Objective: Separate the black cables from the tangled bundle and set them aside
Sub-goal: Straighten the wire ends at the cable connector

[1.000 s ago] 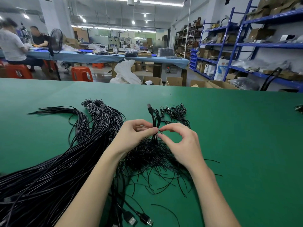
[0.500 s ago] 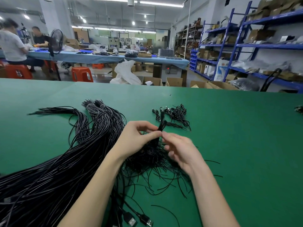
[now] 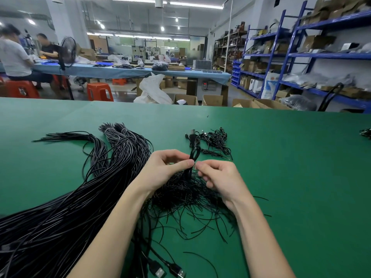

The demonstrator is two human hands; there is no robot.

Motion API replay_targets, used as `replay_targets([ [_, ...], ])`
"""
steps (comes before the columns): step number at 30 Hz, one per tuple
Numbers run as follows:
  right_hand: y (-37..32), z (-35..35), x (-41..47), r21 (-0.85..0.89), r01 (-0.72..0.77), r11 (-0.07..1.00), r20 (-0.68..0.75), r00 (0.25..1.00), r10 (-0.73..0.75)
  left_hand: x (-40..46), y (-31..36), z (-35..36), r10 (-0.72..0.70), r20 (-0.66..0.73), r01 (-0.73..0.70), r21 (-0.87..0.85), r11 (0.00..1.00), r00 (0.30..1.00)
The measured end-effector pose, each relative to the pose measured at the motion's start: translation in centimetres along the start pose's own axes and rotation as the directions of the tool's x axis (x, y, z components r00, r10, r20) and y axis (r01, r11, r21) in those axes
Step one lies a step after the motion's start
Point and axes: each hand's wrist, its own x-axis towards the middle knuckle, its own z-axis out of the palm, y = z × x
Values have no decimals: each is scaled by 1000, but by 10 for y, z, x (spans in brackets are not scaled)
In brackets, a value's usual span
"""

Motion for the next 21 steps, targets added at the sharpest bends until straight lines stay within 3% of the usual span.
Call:
replay_targets([
  [1,-1,-2,-1,228,-194,954,121,978,170,0,1,0,33,11,-33,37,999,999],
  [2,-2,-3,-3,415,-356,837,253,929,270,0,3,1,50,22,-51,50,997,999],
  [3,-1,-2,-6,520,-438,733,338,894,294,0,5,2,46,27,-47,44,998,999],
  [4,1,-2,-7,546,-437,715,361,893,270,1,7,3,17,23,-18,27,999,1000],
  [5,2,-1,-7,487,-365,794,326,919,222,2,9,3,-40,13,40,11,999,999],
  [7,0,-2,-7,127,-65,990,181,983,41,3,11,1,-208,12,209,-34,977,978],
  [8,-2,-4,-7,-72,80,994,142,987,-69,3,10,-1,-282,32,284,-81,955,959],
  [11,-11,-10,-9,-423,352,835,125,935,-331,3,9,-3,-374,103,385,-135,913,922],
  [13,-13,-9,-11,-539,454,710,98,870,-482,2,12,-1,-364,132,380,-119,917,922],
  [14,-12,-7,-10,-539,461,705,74,860,-505,1,13,-1,-347,140,363,-109,925,927],
  [16,-11,-3,-9,-392,370,842,23,919,-393,-1,13,-2,-291,132,302,-82,950,948],
  [18,-10,-4,-8,-24,102,995,74,992,-100,-2,14,1,-192,119,202,-84,976,974],
  [19,-10,-4,-8,227,-114,967,159,984,79,-3,14,3,-125,116,136,-91,986,985],
  [21,-6,-2,-9,616,-414,670,318,909,269,-1,12,8,2,79,2,-48,999,997],
])
